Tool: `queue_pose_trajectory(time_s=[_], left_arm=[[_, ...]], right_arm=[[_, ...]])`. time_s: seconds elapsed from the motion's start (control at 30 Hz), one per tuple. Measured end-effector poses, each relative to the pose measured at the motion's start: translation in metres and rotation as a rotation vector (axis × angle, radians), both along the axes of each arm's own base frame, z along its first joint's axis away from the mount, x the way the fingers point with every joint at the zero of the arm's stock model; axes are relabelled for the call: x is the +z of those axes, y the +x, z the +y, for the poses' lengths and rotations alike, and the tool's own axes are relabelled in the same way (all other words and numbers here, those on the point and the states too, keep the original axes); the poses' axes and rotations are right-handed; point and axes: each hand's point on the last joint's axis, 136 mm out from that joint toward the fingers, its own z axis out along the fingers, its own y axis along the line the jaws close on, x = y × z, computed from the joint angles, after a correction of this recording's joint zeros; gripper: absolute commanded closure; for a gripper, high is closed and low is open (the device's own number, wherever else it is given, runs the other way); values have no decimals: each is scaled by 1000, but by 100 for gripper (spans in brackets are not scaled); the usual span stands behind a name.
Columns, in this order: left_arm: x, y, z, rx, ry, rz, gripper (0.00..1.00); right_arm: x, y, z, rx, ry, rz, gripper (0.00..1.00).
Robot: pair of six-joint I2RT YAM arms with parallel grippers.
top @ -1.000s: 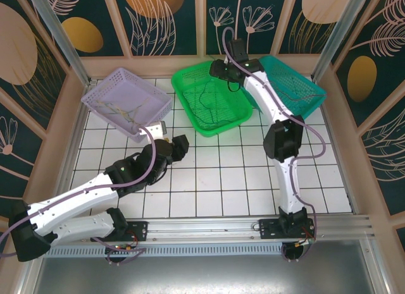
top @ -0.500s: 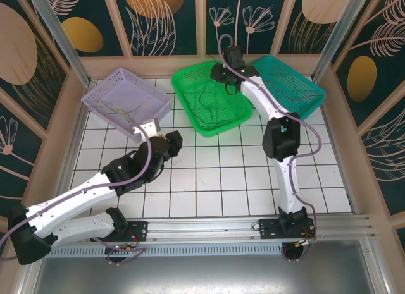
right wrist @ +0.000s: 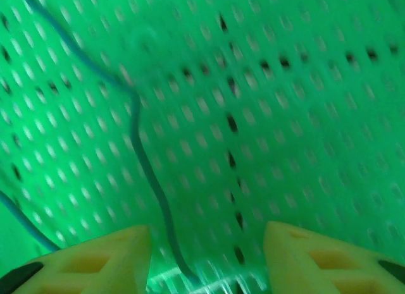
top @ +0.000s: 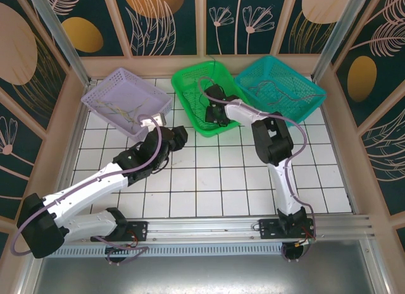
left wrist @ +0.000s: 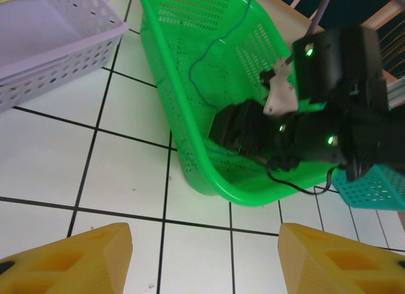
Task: Untangle the cables
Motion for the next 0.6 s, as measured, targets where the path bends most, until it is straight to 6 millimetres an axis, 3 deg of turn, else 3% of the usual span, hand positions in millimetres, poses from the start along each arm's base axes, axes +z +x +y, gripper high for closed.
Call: queue_pose_trajectory(time_s=[0.2, 0.3, 0.47, 0.6], left_arm=[[6, -6, 3, -15, -30, -12, 38], [7, -9, 4, -18, -46, -16, 39], [2, -11, 2, -29, -56, -1, 40], [-1, -12, 0, -36, -61, 9, 40]], right_arm=[[37, -32, 2, 9, 27, -32, 48], [55, -32, 11, 21, 34, -77, 48], [62, -2, 16, 23, -16, -144, 49], [42, 26, 15, 37, -95, -169, 52]])
